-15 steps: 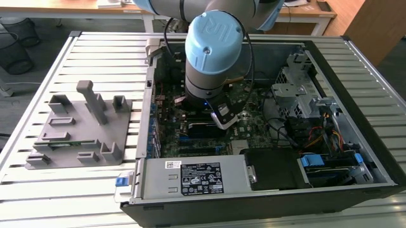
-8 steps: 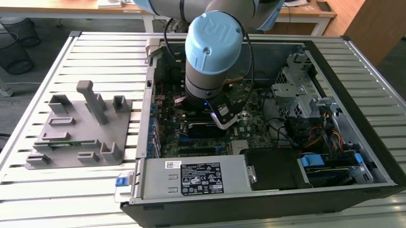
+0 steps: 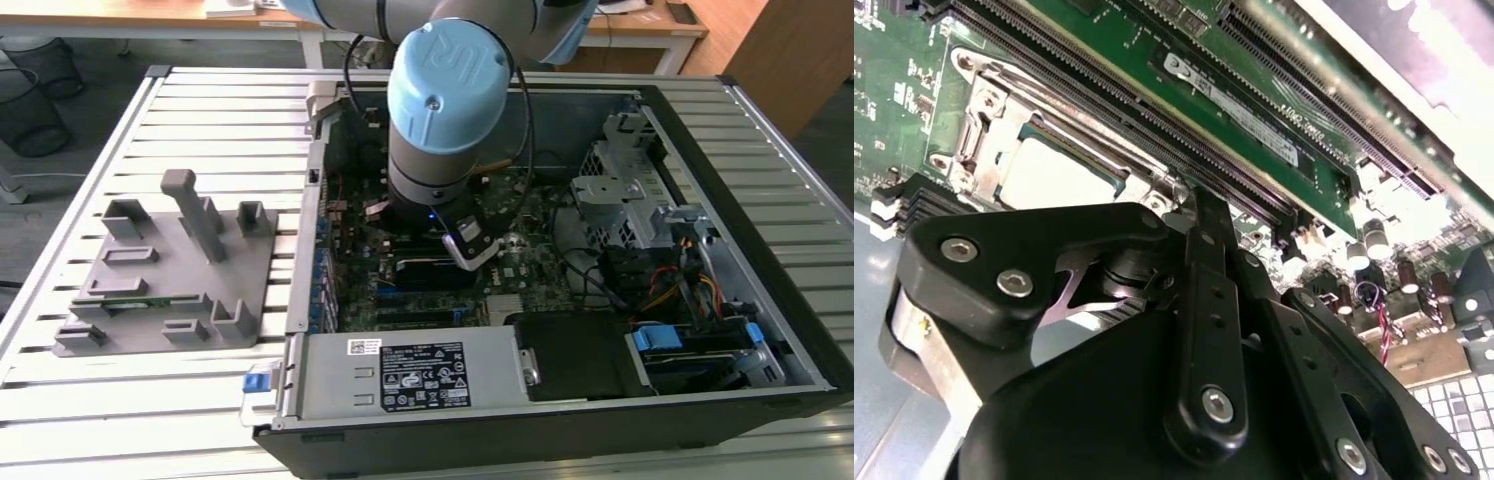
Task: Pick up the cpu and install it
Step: 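Install the second cpu locking lever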
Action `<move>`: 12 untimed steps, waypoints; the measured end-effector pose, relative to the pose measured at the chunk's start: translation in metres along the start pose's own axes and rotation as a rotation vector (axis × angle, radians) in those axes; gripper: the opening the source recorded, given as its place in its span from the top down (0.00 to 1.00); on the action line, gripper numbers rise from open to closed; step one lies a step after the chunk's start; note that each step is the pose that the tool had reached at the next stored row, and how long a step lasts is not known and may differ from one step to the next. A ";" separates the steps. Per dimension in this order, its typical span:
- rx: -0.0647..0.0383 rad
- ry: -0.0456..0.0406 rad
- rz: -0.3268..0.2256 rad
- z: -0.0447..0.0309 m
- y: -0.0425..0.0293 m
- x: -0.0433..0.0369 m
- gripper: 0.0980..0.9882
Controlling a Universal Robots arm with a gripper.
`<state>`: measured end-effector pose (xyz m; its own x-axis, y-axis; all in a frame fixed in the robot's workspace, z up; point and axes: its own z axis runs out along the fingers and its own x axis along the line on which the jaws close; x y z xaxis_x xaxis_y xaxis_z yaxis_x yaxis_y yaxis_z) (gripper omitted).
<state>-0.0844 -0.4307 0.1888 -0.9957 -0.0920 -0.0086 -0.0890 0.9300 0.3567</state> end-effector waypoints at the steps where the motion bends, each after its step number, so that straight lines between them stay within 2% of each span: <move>1: 0.000 0.0001 0.000 -0.0016 0.0006 0.0000 0.99; 12: 0.000 0.0002 0.000 -0.0167 0.0063 -0.0001 0.99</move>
<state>-0.0845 -0.4308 0.2067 -0.9957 -0.0918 -0.0083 -0.0887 0.9299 0.3569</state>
